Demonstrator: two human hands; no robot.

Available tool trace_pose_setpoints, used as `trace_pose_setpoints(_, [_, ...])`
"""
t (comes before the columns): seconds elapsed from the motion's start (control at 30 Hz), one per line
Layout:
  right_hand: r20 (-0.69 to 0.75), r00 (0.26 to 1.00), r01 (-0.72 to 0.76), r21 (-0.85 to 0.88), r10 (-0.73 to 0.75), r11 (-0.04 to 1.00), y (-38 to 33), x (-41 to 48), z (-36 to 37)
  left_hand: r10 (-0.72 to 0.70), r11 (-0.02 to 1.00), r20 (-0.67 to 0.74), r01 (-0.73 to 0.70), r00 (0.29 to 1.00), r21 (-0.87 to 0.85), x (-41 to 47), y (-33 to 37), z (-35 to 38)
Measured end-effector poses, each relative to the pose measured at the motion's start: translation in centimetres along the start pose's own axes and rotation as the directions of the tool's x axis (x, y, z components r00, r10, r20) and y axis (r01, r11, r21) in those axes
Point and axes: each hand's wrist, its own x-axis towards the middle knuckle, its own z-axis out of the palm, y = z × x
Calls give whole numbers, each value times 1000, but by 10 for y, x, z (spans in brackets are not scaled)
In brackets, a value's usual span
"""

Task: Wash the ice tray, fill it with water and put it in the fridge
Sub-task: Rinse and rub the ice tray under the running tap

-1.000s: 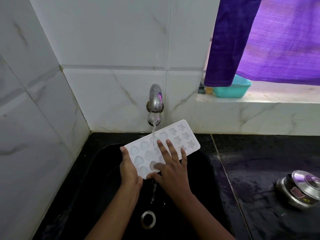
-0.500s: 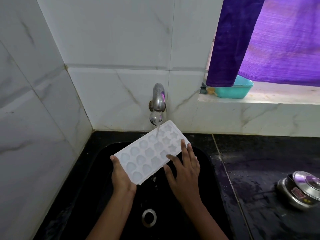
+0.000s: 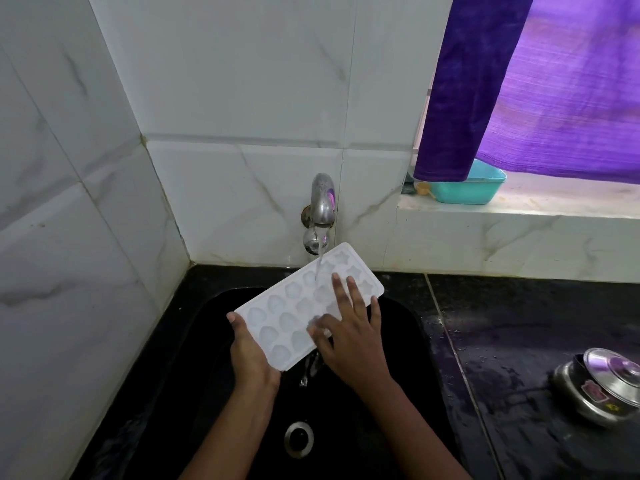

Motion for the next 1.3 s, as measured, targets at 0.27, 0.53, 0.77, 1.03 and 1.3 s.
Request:
trace_pose_setpoints(0.27, [47,999,-25,2,25,1000,-2,-3,2,5,1000,-28,-4,1000,24,-3,3,4])
trace_pose_setpoints(0.53, [81,997,-13,-19,14,1000,-4,-5,5,-2,1000,-42,3,999,15,-4,4,-1])
trace_pose_setpoints(0.77, [92,996,-18,24,15,1000,-8,-8,10,-18,1000,-47,19,999,14,1,7,-6])
trace_pose_setpoints(1.03, [55,998,-18,-5,18,1000,-11,-11,20,-1,1000,-43,2,999,24,9,7,-10])
trace_pose_setpoints(1.3, [105,994,-25,33,21,999,-1,-11,26,-7,1000,-82,9,997,24,8,-1,-9])
